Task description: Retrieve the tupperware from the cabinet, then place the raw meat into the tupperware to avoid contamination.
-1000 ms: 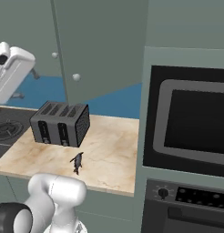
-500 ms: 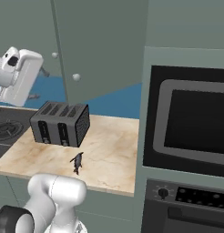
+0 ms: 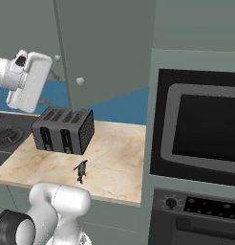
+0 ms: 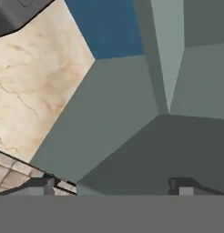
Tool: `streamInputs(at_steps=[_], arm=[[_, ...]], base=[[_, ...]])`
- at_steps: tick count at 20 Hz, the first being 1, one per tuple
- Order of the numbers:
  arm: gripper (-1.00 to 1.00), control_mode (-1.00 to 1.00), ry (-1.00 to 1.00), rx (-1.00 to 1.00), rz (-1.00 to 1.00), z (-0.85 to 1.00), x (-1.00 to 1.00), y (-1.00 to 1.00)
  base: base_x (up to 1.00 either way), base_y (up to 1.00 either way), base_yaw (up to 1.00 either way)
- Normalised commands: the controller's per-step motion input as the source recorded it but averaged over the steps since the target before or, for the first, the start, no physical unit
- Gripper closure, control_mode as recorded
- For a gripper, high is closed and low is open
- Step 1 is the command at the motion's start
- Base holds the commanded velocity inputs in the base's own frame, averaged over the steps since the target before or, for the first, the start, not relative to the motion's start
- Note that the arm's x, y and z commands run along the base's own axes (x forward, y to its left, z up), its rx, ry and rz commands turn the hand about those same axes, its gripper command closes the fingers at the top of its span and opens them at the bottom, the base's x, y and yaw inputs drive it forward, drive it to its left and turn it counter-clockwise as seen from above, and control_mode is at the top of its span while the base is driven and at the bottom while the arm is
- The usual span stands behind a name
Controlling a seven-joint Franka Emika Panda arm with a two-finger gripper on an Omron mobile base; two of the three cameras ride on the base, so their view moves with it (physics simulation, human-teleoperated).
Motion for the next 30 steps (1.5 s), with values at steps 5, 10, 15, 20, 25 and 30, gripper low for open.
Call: streamInputs(at_steps=[5,10,15,20,25,30], arm=[[-1.0,-1.0,0.15,-0.09,-0.16,0.0,0.0,-0.34],[-1.0,-1.0,0.12,-0.08,-0.15,0.0,0.0,-0.32],[-1.0,-1.0,0.09,-0.07,-0.16,0.0,-0.07,-0.3],[-1.0,-1.0,0.06,-0.02,-0.2,0.0,-0.42,-0.37],[-1.0,-1.0,0.04,-0.01,-0.19,0.0,-0.46,-0.44],[-1.0,-1.0,0.01,-0.01,-0.15,0.0,-0.39,-0.53]], base=[[0.0,0.0,0.0],[0.0,0.0,0.0],[0.0,0.0,0.0],[0.0,0.0,0.0],[0.0,0.0,0.0],[0.0,0.0,0.0]])
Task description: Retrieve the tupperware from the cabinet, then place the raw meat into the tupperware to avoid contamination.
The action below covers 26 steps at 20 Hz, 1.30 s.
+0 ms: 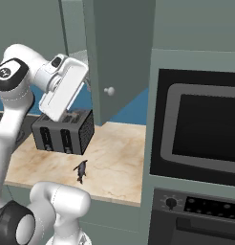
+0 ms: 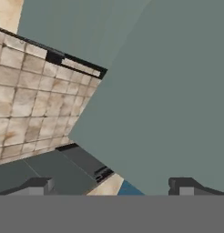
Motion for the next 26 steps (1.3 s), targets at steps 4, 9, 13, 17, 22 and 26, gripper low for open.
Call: streamInputs(at_steps=[4,9,13,17,22,26], arm=[[-1.0,-1.0,-0.01,0.0,-0.07,0.0,-0.1,-0.51],[-1.0,-1.0,-0.04,-0.03,-0.01,-0.06,0.0,-0.25],[-1.0,-1.0,0.0,-0.04,-0.02,-0.1,0.0,-0.2],[-1.0,-1.0,0.02,0.0,-0.04,-0.26,0.03,-0.38],[-1.0,-1.0,0.03,0.02,-0.03,-0.14,0.0,-0.24],[-1.0,-1.0,0.0,-0.01,-0.01,0.04,0.0,0.22]], base=[[0.0,0.0,0.0],[0.0,0.0,0.0],[0.0,0.0,0.0],[0.0,0.0,0.0],[0.0,0.0,0.0],[0.0,0.0,0.0]])
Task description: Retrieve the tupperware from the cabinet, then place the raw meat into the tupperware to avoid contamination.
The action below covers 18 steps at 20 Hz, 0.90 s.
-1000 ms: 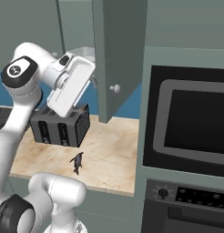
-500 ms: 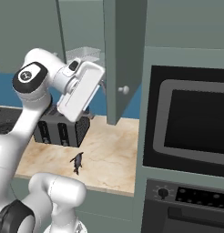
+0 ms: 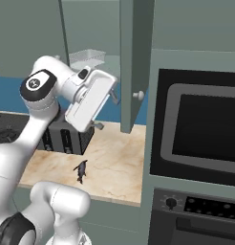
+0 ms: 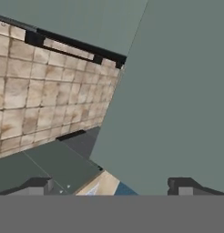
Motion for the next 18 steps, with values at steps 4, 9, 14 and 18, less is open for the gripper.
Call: streamInputs(at_steps=[4,9,14,18], arm=[[-1.0,-1.0,-0.02,-0.02,-0.08,0.16,0.0,0.41],[-1.0,-1.0,-0.2,0.09,-0.11,0.17,0.06,0.46],[-1.0,-1.0,-0.31,0.22,-0.22,0.0,0.02,0.35],[-1.0,-1.0,-0.34,0.18,-0.25,0.0,0.0,0.34]], base=[[0.0,0.0,0.0],[0.0,0.0,0.0],[0.0,0.0,0.0],[0.0,0.0,0.0]])
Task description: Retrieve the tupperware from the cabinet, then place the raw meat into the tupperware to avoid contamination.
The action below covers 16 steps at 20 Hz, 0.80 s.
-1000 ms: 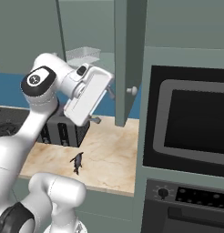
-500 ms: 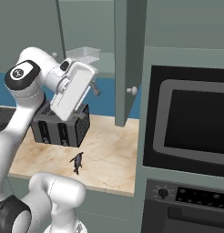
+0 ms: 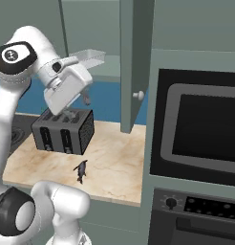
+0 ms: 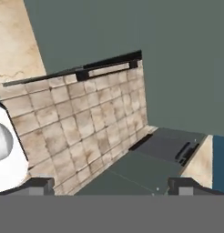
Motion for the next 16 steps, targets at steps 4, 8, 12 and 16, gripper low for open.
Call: streamInputs(at_steps=[4,8,12,16], arm=[[-1.0,-1.0,-0.34,0.16,-0.24,-0.02,0.01,0.41],[-1.0,-1.0,-0.3,0.12,-0.18,-0.2,0.0,0.62],[-1.0,-1.0,-0.25,0.11,-0.09,-0.28,0.12,0.58],[-1.0,-1.0,-0.08,0.1,0.17,-0.02,0.39,0.38]], base=[[0.0,0.0,0.0],[0.0,0.0,0.0],[0.0,0.0,0.0],[0.0,0.0,0.0]])
